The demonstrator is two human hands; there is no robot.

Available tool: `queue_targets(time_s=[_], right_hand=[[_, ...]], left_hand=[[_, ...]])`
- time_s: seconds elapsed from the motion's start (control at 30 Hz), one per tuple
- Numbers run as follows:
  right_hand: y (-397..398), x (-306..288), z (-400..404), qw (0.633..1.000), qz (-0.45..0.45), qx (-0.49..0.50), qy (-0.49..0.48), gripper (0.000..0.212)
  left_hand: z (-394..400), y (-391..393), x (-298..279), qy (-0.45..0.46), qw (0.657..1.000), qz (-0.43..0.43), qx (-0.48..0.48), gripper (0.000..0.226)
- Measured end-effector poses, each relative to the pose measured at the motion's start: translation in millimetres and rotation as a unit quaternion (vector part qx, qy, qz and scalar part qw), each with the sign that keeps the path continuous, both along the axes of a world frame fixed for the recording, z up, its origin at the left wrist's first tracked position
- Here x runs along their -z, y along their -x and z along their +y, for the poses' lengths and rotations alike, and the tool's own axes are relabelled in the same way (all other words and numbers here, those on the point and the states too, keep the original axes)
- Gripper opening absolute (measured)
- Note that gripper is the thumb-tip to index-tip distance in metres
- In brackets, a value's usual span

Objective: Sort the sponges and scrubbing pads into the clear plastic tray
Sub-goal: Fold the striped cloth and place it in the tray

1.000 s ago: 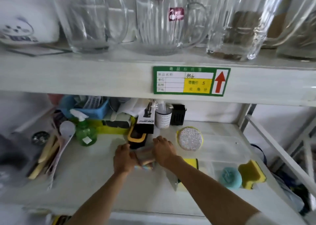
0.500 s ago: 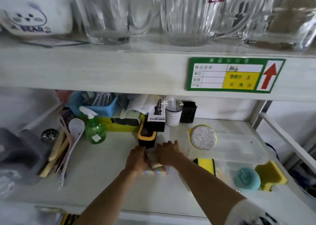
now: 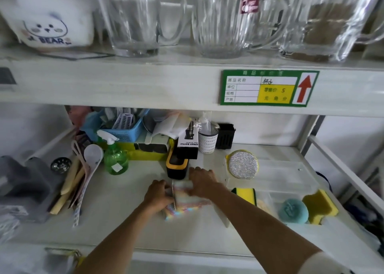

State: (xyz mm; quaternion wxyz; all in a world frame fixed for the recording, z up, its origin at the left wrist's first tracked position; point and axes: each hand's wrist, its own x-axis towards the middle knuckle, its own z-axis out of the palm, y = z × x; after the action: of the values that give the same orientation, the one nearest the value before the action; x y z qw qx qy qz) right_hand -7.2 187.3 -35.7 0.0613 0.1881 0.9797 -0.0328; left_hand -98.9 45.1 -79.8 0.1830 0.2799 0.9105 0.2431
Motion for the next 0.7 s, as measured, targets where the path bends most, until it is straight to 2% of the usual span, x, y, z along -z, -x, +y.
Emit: queue_targets(time_s=[0.07,0.17,0.23,0.3,0.37,0.47,0.7], right_hand=[[-7.1,-6.3,-2.2,0.996,0.037,0.017,0.078,0.052],[-19.7,-19.4,-1.9,0.984,0.105,0.034,0.139,0.041],[-26.5,-29.0,-0.1,0.974,0.158,0.037,0.161,0.037],[-34.9,-39.0,3.2,0.960,0.220,0.031,0.169,0.032],[-44.6,-48.8,8.8,0.949,0.272,0.025,0.155,0.029],[-63.1,-59.1,25.7,0.939,0.330,0.019,0.097,0.029],[-122.2,-66.3,86.9,0.914,0.396,0.087,-0.023,0.029]], left_hand=[[-3.2,-0.6,-5.1,-0.091,0.993,-0.075,-0.016,0.047],[-4.1,-2.0,-11.1,-0.188,0.975,-0.095,-0.066,0.062],[-1.9,-7.2,-24.7,-0.243,0.960,-0.093,-0.099,0.055],[5.2,-15.4,-43.5,-0.301,0.940,-0.098,-0.128,0.036],[18.6,-24.9,-62.6,-0.354,0.919,-0.096,-0.142,0.021],[49.7,-42.3,-89.5,-0.397,0.903,-0.082,-0.140,0.016],[132.6,-92.1,-125.7,-0.385,0.921,-0.053,-0.016,0.035]])
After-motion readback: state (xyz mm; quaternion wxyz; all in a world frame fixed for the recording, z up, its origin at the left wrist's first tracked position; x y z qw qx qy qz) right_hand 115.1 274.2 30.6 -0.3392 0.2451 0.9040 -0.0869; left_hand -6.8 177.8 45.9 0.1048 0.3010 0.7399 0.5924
